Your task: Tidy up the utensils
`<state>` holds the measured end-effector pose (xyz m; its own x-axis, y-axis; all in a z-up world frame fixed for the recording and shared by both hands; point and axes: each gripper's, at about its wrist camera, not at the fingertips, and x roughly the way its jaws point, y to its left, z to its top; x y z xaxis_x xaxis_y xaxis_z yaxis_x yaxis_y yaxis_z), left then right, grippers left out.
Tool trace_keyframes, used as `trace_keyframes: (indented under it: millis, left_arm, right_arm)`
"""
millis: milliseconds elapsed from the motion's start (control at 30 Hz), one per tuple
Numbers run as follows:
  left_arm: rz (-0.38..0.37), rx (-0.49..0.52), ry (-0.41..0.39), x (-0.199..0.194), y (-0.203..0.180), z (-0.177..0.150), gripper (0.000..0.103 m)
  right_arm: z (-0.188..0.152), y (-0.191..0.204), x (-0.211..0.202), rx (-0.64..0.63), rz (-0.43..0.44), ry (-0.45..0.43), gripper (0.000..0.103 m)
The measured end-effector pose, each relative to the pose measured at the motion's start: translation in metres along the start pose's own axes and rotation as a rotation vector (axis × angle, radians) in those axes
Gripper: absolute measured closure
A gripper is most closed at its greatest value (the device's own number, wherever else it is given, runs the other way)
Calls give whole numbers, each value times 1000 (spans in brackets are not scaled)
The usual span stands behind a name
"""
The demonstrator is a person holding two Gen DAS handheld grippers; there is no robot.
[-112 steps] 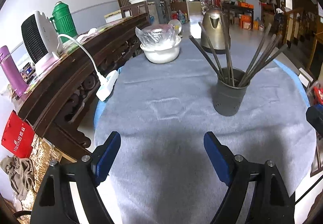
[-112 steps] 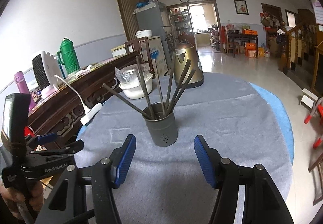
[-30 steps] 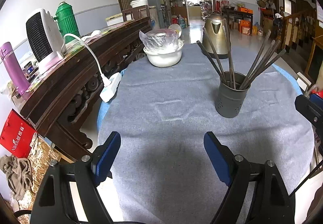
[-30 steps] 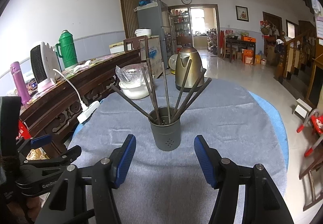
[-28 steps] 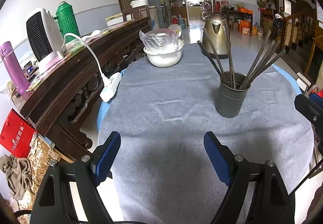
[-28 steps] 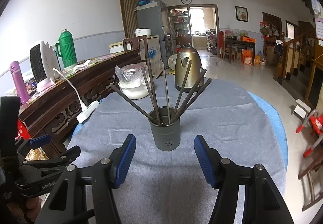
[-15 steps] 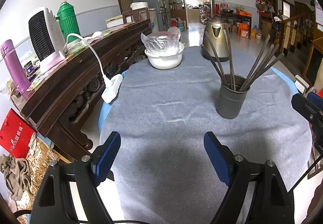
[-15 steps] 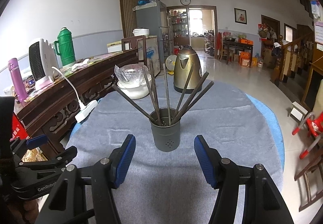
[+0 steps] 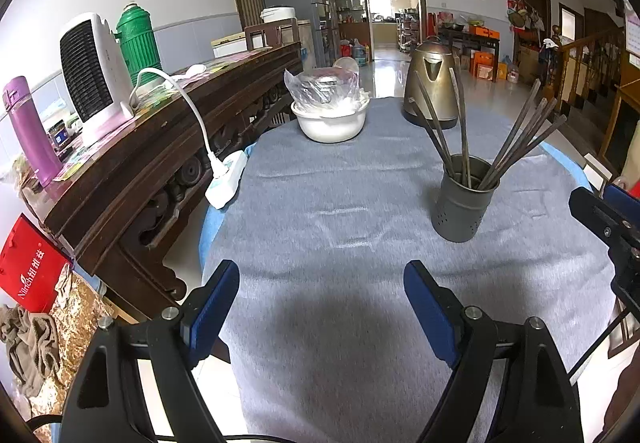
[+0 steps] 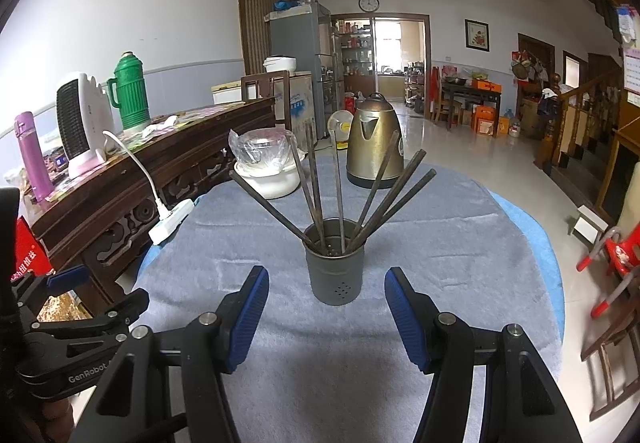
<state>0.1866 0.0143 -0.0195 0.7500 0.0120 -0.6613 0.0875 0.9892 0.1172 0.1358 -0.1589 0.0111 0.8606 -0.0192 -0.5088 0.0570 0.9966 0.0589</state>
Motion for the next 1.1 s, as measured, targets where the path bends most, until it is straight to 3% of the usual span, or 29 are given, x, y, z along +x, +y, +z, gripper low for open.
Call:
trace_keyframes:
  millis: [600,967,1100]
  left_arm:
    - [53,-17,-2,-6,-1,29,18]
    - [86,-20,24,-15,0,37,18]
    - [63,-42,5,-16,5,39,18]
  right_arm:
    - [26,-14,10,9,40,13,38]
    - [26,-35,10,20,65,93,38]
    - [26,-38,9,10,71,104,38]
